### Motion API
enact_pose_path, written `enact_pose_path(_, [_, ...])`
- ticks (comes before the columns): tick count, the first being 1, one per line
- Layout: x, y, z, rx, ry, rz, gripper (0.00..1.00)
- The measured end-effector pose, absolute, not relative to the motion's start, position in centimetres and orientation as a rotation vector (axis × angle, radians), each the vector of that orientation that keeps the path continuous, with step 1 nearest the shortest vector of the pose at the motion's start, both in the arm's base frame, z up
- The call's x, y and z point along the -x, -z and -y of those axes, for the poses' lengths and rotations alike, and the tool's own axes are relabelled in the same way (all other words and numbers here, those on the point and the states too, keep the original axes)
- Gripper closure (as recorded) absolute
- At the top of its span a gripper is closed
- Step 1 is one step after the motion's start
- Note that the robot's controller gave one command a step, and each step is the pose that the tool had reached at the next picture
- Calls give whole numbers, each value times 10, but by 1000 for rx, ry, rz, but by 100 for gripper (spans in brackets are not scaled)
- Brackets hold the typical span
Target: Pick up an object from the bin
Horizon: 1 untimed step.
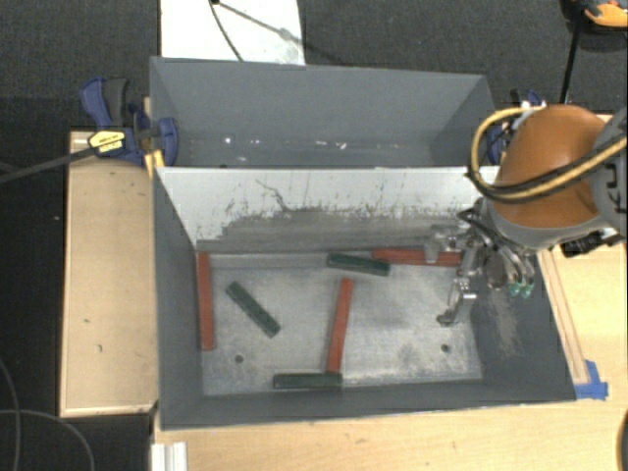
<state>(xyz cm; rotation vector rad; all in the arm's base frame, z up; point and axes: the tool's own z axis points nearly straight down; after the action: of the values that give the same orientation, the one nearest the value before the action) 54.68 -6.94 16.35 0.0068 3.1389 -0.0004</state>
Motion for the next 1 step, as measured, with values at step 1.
enact_pose_path(1, [-551,-127,40,381,5,-3109,0])
